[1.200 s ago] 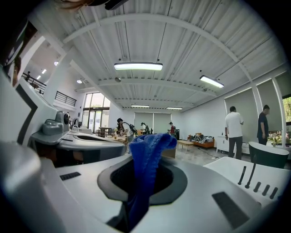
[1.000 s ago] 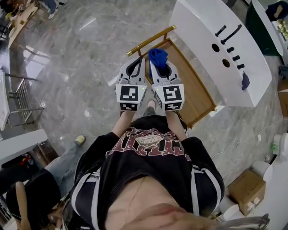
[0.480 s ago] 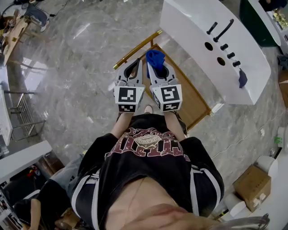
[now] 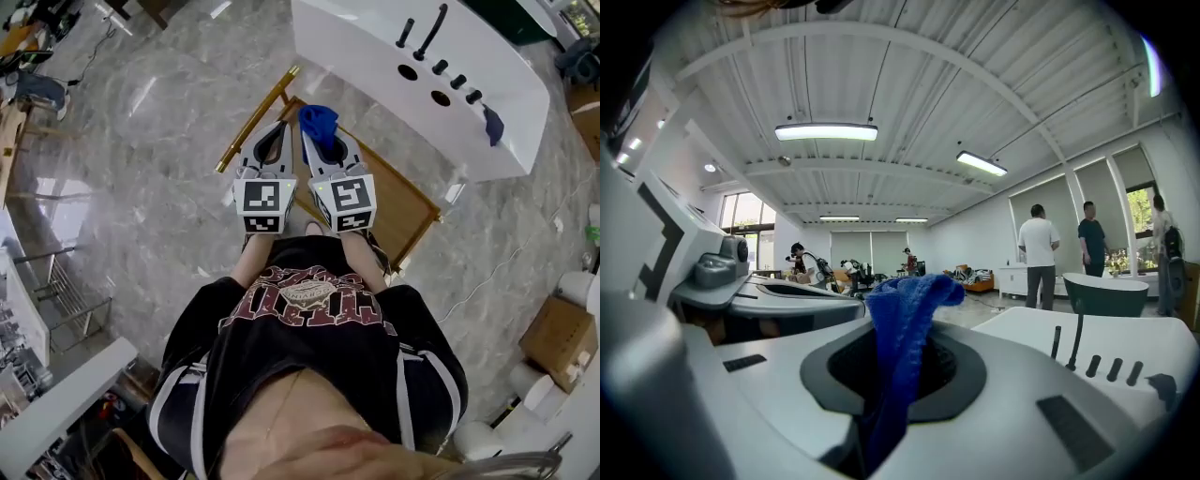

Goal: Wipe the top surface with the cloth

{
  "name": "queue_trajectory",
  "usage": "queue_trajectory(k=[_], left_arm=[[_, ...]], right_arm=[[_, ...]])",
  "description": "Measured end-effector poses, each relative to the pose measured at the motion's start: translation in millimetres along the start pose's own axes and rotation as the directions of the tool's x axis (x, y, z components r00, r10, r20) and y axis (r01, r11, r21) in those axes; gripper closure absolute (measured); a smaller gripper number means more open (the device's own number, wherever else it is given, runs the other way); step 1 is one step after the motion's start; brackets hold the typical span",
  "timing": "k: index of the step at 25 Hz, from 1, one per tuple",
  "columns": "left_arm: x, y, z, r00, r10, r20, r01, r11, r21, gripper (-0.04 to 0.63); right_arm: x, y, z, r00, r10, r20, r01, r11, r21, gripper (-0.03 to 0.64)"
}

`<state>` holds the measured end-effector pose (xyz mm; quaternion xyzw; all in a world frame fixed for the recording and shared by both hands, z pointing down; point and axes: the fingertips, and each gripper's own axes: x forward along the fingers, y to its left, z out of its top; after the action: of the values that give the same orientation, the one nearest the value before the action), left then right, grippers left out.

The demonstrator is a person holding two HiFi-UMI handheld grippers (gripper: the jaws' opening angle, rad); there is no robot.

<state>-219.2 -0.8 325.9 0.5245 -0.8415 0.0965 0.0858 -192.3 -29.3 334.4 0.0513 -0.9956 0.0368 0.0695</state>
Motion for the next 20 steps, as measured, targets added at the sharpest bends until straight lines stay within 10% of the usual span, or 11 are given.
queue_trajectory(k=[20], left_arm=[[91,46,-32,0.938,-0.333,-0.096,0.338,0.940,0.049,0.549]], right_arm=[[90,-34,-37,0.945,-0.305,-0.116,0.313,0.947,0.064,0.560]])
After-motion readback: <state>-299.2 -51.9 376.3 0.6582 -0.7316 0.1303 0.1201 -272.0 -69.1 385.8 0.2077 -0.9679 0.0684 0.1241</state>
